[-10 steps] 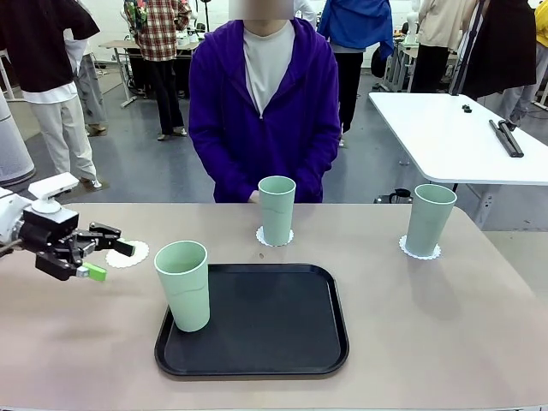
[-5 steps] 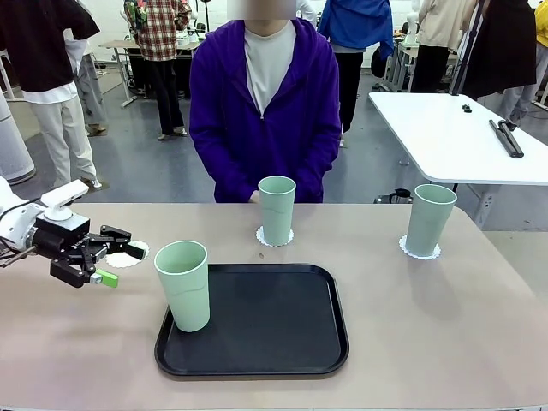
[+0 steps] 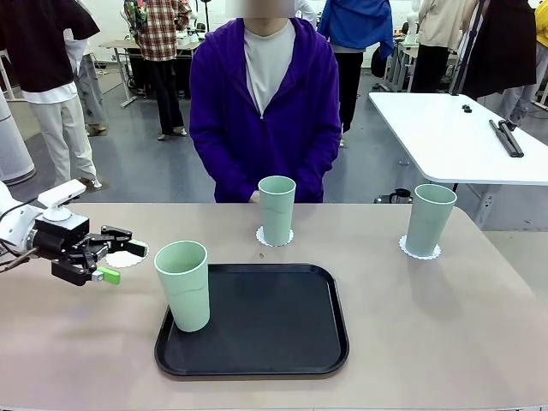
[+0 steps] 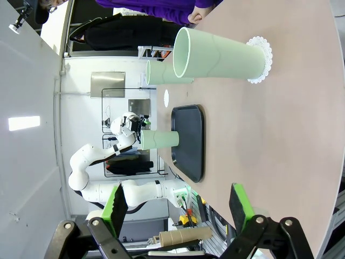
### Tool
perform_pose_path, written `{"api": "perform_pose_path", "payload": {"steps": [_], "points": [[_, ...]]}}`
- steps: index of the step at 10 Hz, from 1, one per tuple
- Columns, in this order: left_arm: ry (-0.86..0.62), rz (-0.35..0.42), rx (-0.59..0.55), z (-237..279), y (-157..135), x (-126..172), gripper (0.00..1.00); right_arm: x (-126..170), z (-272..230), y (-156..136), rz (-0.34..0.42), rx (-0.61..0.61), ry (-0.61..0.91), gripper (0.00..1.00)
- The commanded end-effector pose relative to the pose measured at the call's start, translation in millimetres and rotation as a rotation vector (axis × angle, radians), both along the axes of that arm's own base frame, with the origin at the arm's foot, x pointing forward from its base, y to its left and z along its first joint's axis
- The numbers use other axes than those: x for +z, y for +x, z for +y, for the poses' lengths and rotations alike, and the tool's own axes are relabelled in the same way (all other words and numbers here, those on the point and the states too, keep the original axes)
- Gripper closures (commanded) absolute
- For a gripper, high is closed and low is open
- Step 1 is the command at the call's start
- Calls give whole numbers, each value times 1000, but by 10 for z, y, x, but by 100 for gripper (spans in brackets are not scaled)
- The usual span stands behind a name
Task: Place coasters on the table and set cups on them.
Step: Take one Reusable plastic cup from the Flat Tray and place it on a coaster set by the human.
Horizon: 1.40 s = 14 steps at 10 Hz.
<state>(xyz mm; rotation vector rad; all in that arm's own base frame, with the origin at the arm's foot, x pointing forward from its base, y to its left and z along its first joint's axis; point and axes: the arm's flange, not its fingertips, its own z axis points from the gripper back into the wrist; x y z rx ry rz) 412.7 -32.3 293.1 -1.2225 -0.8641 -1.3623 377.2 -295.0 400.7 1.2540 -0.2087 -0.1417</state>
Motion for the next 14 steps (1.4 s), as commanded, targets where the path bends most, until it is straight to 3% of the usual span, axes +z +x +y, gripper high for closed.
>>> {"api": "perform_pose_path", "payload": {"steps": [1,3,9,14], "points": [[-122,-29,3,-93,-63,-204,0,8,1,-4,-2,-4,-6,0],[-125,-34,-5,-150,-98,-301,0,8,1,-4,-2,-4,-6,0],[-100,55,12,-406,-71,-581,0,8,1,-4,-2,-4,-6,0],[-87,63,-5,-562,-25,-658,0,8,1,-4,-2,-4,-6,0]]}}
